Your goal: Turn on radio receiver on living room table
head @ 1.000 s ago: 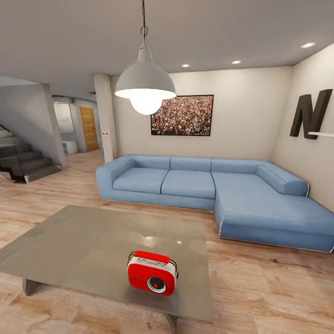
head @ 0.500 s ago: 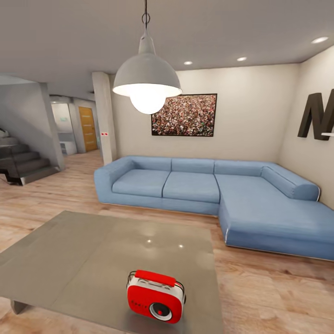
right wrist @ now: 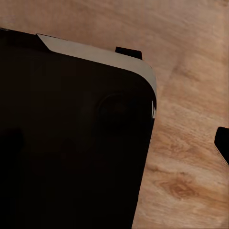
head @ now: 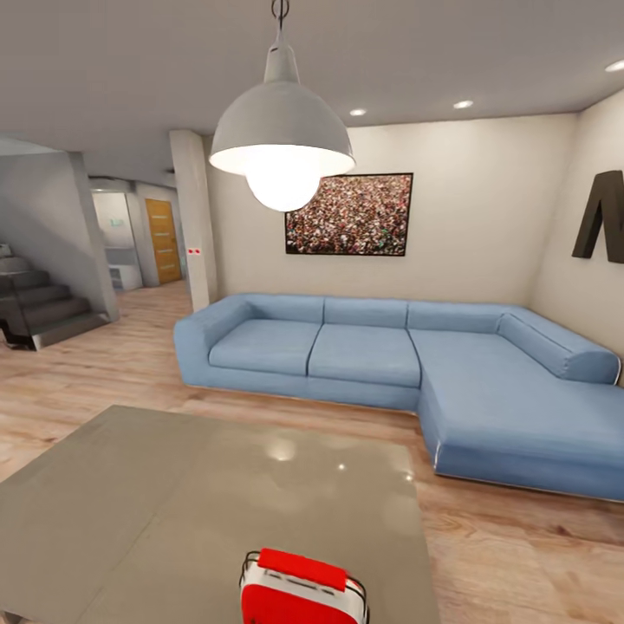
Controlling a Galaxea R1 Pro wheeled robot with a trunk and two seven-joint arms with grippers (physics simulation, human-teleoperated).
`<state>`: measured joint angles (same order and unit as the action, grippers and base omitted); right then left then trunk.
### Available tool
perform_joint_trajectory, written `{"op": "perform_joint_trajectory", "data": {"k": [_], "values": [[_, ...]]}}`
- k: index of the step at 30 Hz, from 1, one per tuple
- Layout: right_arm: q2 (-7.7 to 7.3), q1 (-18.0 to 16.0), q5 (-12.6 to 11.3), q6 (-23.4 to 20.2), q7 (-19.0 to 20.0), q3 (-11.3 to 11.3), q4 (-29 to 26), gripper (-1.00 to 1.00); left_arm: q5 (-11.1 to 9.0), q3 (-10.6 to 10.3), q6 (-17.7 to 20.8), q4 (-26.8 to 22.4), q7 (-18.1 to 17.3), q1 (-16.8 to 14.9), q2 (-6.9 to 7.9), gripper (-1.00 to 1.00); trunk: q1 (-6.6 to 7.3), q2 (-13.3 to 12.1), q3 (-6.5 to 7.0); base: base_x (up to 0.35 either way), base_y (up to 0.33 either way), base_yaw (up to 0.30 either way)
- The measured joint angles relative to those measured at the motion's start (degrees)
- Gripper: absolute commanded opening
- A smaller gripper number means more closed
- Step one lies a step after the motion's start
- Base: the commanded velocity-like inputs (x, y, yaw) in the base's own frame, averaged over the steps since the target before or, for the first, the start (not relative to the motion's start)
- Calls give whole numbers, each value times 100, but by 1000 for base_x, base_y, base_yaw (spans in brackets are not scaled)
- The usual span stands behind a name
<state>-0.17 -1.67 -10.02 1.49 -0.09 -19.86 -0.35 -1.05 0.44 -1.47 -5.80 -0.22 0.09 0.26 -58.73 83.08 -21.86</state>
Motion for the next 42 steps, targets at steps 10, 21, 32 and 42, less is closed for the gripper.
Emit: {"op": "perform_joint_trajectory", "data": {"k": [10,21,32,42], "values": [[0,0,0,0,0,0,0,100,0,0,1,0,5,0,-2,100,0,0,0,177,71,0],[0,0,0,0,0,0,0,100,9,-21,-2,0,-4,0,-9,100,0,0,0,98,81,0],[0,0,0,0,0,0,0,100,9,-11,-2,0,-7,0,-8,100,0,0,0,246,220,0],[11,0,-6,6,3,5,0,100,9,0,-3,0,1,0,-9,100,0,0,4,71,58,-41]]}}
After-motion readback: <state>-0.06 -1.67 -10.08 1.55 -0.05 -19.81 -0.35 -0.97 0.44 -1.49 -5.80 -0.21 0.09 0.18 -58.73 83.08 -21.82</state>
